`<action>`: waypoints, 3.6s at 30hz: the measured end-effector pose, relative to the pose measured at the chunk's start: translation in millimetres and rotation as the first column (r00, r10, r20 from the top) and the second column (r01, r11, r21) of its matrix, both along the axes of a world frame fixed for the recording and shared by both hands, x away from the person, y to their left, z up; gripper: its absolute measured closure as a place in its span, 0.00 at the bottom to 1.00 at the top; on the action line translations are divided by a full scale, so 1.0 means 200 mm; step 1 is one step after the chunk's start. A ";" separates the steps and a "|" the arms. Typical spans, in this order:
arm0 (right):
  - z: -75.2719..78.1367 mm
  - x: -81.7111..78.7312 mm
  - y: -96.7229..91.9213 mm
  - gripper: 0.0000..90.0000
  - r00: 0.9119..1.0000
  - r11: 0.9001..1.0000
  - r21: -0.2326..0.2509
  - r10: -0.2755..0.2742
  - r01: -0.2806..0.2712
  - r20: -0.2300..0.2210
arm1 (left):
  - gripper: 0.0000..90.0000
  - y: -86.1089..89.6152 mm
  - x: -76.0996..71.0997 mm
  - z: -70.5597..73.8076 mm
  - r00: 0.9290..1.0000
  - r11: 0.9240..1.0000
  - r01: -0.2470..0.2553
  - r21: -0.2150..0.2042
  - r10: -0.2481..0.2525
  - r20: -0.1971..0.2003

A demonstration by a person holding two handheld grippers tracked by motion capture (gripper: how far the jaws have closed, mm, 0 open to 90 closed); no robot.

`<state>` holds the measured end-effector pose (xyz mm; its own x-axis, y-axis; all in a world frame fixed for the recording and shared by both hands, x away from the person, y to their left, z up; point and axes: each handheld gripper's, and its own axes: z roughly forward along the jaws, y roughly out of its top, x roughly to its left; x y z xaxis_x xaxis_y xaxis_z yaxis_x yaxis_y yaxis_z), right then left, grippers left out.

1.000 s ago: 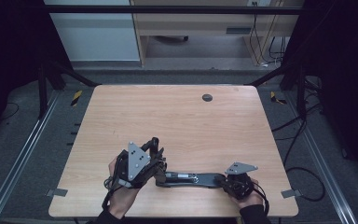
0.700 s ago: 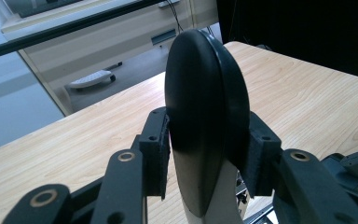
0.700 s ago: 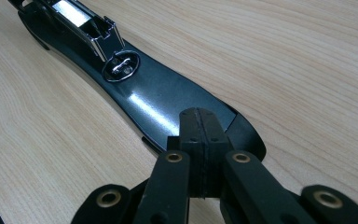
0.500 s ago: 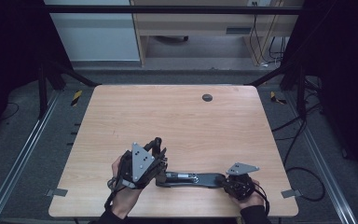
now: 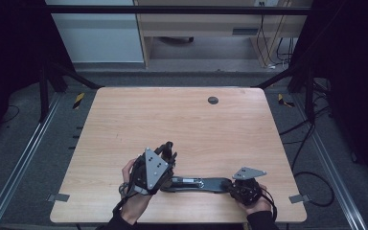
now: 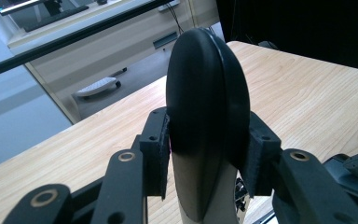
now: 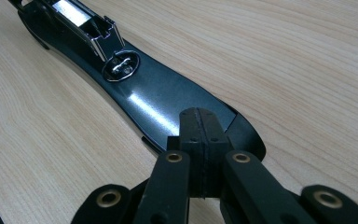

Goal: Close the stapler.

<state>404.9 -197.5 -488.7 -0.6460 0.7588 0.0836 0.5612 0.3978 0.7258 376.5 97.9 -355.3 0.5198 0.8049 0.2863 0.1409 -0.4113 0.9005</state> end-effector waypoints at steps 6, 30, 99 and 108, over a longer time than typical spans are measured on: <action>0.00 0.00 0.00 1.00 1.000 1.000 0.001 0.000 0.000 0.000 | 0.65 -0.07 0.00 -0.01 1.000 0.999 0.007 0.037 -0.007 0.021; 0.00 0.00 0.00 1.00 1.000 1.000 -0.004 0.004 -0.004 0.003 | 0.65 -0.16 -0.01 -0.04 0.998 0.996 0.004 0.091 -0.009 0.058; 0.00 0.00 -0.01 1.00 1.000 1.000 -0.006 0.014 -0.014 -0.007 | 0.63 -0.57 -0.05 -0.26 0.980 0.930 0.000 0.368 -0.074 0.185; 0.00 0.00 -0.01 1.00 1.000 1.000 -0.007 0.015 -0.015 -0.008 | 0.63 -0.60 -0.05 -0.30 0.978 0.918 -0.004 0.397 -0.080 0.195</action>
